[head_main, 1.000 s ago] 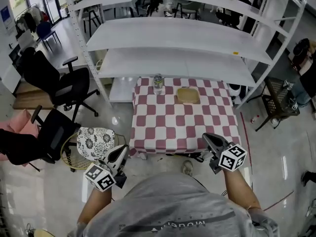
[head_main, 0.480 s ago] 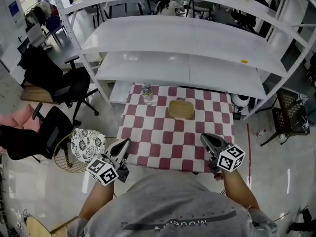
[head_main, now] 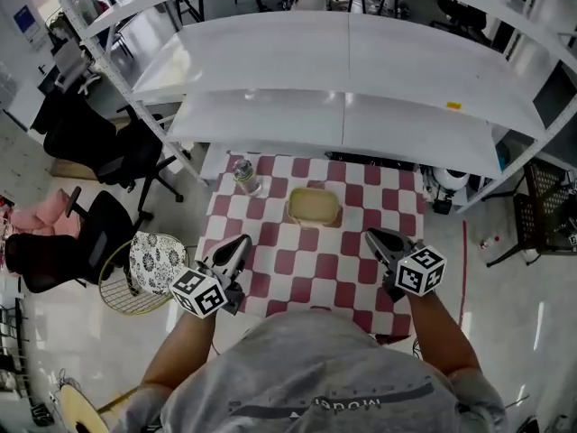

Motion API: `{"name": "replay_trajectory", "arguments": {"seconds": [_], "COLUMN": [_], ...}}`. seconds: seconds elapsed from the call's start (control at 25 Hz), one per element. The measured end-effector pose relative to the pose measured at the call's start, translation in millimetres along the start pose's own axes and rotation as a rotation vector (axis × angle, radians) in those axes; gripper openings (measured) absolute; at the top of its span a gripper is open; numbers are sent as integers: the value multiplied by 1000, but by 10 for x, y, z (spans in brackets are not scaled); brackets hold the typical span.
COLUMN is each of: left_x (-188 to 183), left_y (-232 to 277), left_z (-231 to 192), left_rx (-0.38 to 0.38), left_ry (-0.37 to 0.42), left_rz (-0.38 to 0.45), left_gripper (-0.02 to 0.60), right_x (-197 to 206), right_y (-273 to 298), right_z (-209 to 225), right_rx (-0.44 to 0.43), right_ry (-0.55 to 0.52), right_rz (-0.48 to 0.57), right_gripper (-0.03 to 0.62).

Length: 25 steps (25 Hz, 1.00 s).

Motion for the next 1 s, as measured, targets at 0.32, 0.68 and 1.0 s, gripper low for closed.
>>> {"name": "replay_trajectory", "arguments": {"seconds": [0.32, 0.68, 1.0], "left_x": [215, 552, 795], "left_y": [535, 820, 889], "left_z": [-337, -855, -995], "left_rx": [79, 217, 239], "left_ry": [-18, -46, -64], "left_rz": [-74, -173, -221], "left_gripper": [0, 0, 0], "right_x": [107, 385, 584], "right_y": [435, 988, 1265], "right_z": [484, 882, 1257], "right_rx": [99, 233, 230], "right_ry": [96, 255, 439], "right_rz": [-53, -115, -122], "right_gripper": [28, 84, 155]}}
Point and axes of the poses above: the fingertips, and each gripper's own axes: y forward along the fingers, z to its right, x out of its underside, the point moved 7 cm from there along -y, backward along the fingers, and after that the axes turned 7 degrees about y, right-handed, at the moved point
